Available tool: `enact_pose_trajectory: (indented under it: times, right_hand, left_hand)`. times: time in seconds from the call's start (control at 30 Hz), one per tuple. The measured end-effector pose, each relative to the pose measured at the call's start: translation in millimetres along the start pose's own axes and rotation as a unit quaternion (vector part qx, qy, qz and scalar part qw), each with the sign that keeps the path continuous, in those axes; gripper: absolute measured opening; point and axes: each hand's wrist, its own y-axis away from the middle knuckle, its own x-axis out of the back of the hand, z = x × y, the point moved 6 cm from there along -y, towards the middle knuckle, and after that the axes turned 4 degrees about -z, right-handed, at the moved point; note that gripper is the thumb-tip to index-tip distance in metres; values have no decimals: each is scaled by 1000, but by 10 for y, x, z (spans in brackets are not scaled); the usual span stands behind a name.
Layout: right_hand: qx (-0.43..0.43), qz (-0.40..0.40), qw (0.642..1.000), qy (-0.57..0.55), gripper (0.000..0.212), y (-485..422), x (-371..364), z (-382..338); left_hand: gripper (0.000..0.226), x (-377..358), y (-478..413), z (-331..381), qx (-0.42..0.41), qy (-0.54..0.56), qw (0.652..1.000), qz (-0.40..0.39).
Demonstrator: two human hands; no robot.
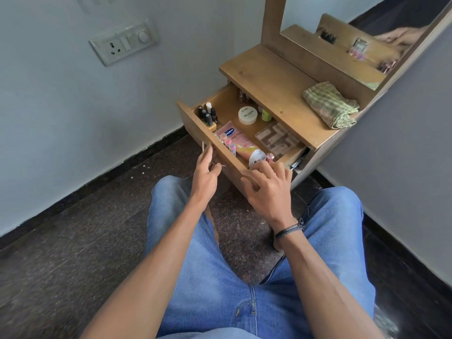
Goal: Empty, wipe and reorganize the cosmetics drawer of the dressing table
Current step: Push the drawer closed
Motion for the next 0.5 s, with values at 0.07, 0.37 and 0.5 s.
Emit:
enact_pose_trajectory:
  times: [0.07,0.37,0.5]
  right_hand:
    - [-12,5,1000,8,8,-16,27,49]
    - [-105,57,989,84,5,-136,103,368]
    - [-143,85,981,96,13,-210,154,524]
  left_hand:
    - [63,-49,-45,33,5,0,1000,-6]
    - [62,-410,-344,242,19,-5,999,-48]
    - [63,-581,-487,341,14,-24,998,-63]
